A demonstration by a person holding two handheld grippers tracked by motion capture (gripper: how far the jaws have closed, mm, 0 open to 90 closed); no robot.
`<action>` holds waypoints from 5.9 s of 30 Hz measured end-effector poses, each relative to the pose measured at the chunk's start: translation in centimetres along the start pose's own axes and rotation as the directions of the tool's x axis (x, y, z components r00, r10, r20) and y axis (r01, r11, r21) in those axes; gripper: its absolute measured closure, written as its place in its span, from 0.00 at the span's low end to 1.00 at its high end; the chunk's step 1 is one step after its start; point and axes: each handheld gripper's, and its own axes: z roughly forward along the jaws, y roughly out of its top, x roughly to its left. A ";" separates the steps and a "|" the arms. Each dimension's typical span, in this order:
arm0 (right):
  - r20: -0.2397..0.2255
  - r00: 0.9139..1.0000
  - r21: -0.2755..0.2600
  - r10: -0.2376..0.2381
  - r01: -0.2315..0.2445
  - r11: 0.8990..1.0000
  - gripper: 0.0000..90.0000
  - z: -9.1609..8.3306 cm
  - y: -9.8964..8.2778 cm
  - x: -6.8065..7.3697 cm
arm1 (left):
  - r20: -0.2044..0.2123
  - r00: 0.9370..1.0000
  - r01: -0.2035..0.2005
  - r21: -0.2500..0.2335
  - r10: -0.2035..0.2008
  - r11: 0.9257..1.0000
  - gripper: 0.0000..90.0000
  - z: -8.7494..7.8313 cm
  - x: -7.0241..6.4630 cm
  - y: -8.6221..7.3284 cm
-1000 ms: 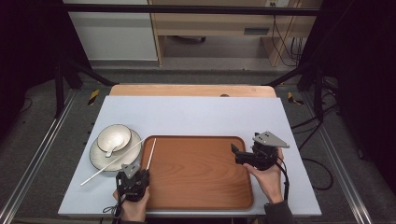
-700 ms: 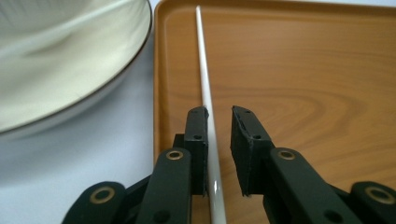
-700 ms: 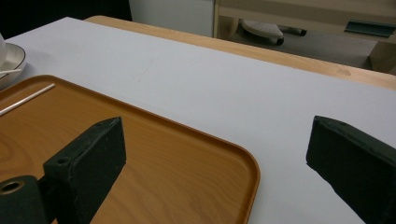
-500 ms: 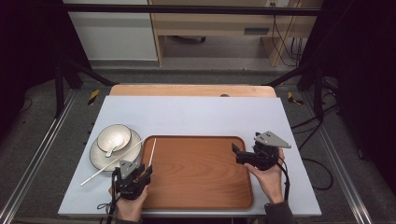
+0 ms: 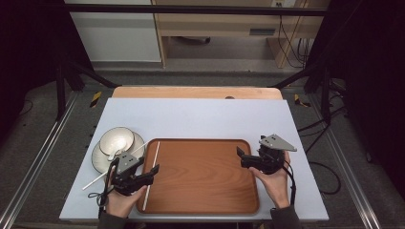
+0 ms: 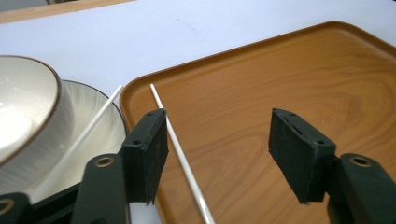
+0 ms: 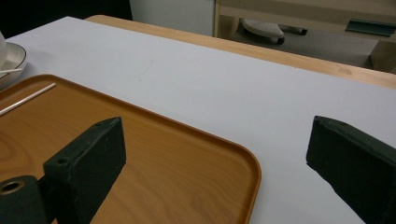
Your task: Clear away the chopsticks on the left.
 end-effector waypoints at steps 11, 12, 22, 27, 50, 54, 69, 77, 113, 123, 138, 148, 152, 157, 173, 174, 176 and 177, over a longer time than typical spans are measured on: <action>0.003 1.000 0.007 -0.001 0.001 1.000 0.05 0.0 -0.1 -0.1 | 0.085 0.994 -0.069 -0.010 0.070 0.998 0.32 -1.6 2.5 -1.1; 0.003 1.000 0.009 -0.002 0.002 1.000 0.05 0.1 -0.1 0.0 | 0.091 0.993 -0.075 -0.017 0.077 0.997 0.31 -1.7 2.7 -1.3; -0.004 1.000 0.024 -0.010 0.010 1.000 0.05 0.3 -0.3 0.2 | 0.107 0.985 -0.136 0.006 0.134 0.991 0.29 -2.9 4.6 -3.5; -0.002 1.000 0.028 -0.011 0.011 1.000 0.05 0.3 -0.4 0.2 | 0.095 0.990 -0.110 0.036 0.106 0.993 0.29 -2.9 5.7 -4.6; 0.000 1.000 0.033 -0.014 0.014 0.999 0.06 0.6 -0.5 0.2 | -0.040 0.998 -0.049 0.125 0.054 0.991 0.48 -2.5 11.6 -5.5; 0.001 1.000 0.036 -0.014 0.014 0.999 0.06 0.6 -0.5 0.2 | -0.037 0.997 -0.065 0.148 0.071 0.987 0.55 -1.8 12.1 -5.1; 0.001 1.000 0.040 -0.012 0.011 0.999 0.06 0.8 -0.6 0.2 | 0.003 0.998 -0.068 0.180 0.069 0.981 0.82 -1.1 12.2 -5.1; 0.000 1.000 0.041 -0.012 0.012 0.999 0.06 0.8 -0.6 0.2 | 0.030 0.997 -0.070 0.174 0.066 0.982 0.89 -1.1 11.9 -5.0; 0.005 1.000 0.028 0.003 -0.003 1.000 0.05 0.3 -0.6 -0.3 | 0.000 1.000 -0.014 0.086 0.014 0.996 0.94 -1.6 5.2 -2.7; 0.013 1.000 0.029 -0.002 0.002 1.000 0.05 0.4 -0.5 -0.2 | -0.038 0.999 0.001 0.036 0.000 0.999 0.94 -1.4 2.0 -2.1; 0.012 1.000 0.008 0.020 -0.020 1.000 0.05 -0.1 -0.2 -0.4 | -0.085 0.993 0.083 0.006 -0.082 0.997 0.94 0.1 -0.7 0.3; 0.006 1.000 0.014 0.020 -0.020 1.000 0.05 0.0 -0.3 -0.4 | -0.140 0.970 0.194 -0.051 -0.199 0.980 0.94 0.7 -2.1 -1.2; 0.007 1.000 0.016 0.018 -0.018 1.000 0.05 0.1 -0.3 -0.3 | -0.171 0.960 0.212 -0.068 -0.221 0.975 0.93 0.8 -2.8 -2.2; 0.003 1.000 0.023 0.012 -0.012 1.000 0.05 0.3 -0.4 -0.3 | -0.193 0.956 0.211 -0.064 -0.219 0.975 0.93 1.2 -3.8 -2.8; 0.003 1.000 0.031 0.007 -0.007 1.000 0.05 0.5 -0.5 -0.2 | -0.219 0.945 0.242 -0.027 -0.242 0.970 0.93 3.0 -4.0 -4.5; 0.002 1.000 0.032 0.008 -0.008 0.999 0.05 0.5 -0.5 -0.2 | -0.220 0.945 0.243 -0.027 -0.243 0.970 0.93 3.1 -4.0 -4.5; 0.002 1.000 0.031 0.009 -0.009 0.999 0.05 0.5 -0.5 -0.2 | -0.226 0.942 0.249 -0.018 -0.247 0.968 0.94 3.3 -3.9 -4.6; 0.002 1.000 0.032 0.008 -0.009 0.999 0.05 0.5 -0.5 -0.2 | -0.227 0.942 0.250 -0.016 -0.247 0.968 0.93 3.4 -3.8 -4.6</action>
